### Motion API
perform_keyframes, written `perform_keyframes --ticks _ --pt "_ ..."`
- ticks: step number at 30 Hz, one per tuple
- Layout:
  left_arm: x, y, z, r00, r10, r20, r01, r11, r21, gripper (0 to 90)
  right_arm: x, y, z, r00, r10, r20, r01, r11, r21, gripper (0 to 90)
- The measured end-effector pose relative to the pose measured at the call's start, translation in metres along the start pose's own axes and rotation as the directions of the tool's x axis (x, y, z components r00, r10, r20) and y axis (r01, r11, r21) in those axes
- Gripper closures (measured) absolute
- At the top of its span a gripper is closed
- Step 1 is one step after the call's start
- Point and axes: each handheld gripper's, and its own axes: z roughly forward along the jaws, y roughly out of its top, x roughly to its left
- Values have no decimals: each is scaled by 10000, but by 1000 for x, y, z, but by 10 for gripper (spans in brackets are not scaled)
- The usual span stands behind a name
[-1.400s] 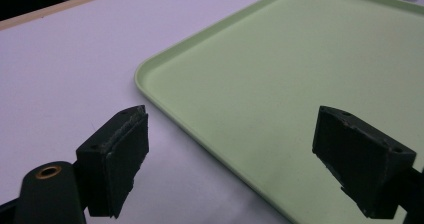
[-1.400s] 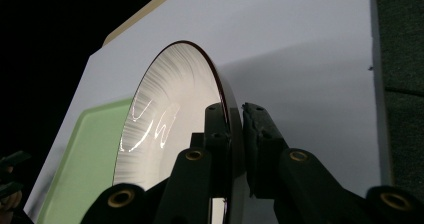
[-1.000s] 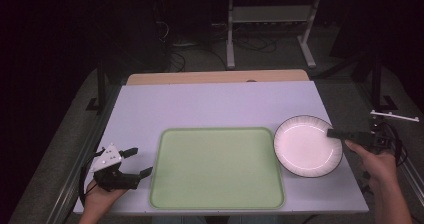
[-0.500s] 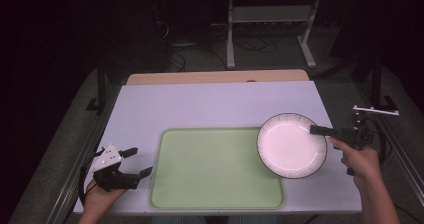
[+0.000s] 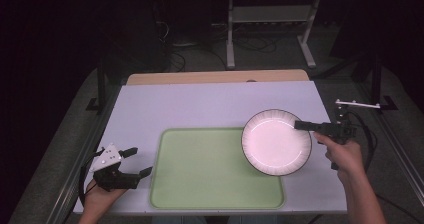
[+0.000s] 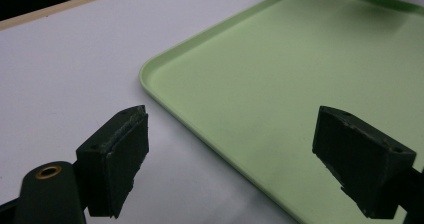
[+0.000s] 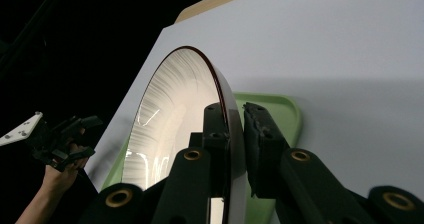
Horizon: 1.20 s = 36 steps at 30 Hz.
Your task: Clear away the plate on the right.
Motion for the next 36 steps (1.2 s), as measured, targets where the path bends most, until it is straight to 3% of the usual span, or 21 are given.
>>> perform_keyframes --ticks 23,36 --pt "1 0 -1 10000 -9 4 9 10000 -71 147 44 14 48 9960 -541 -704 565 9979 320 799" --pt "1 0 0 10000 -12 24 12 10000 -78 147 55 11 77 9951 -602 -786 654 9958 644 798"
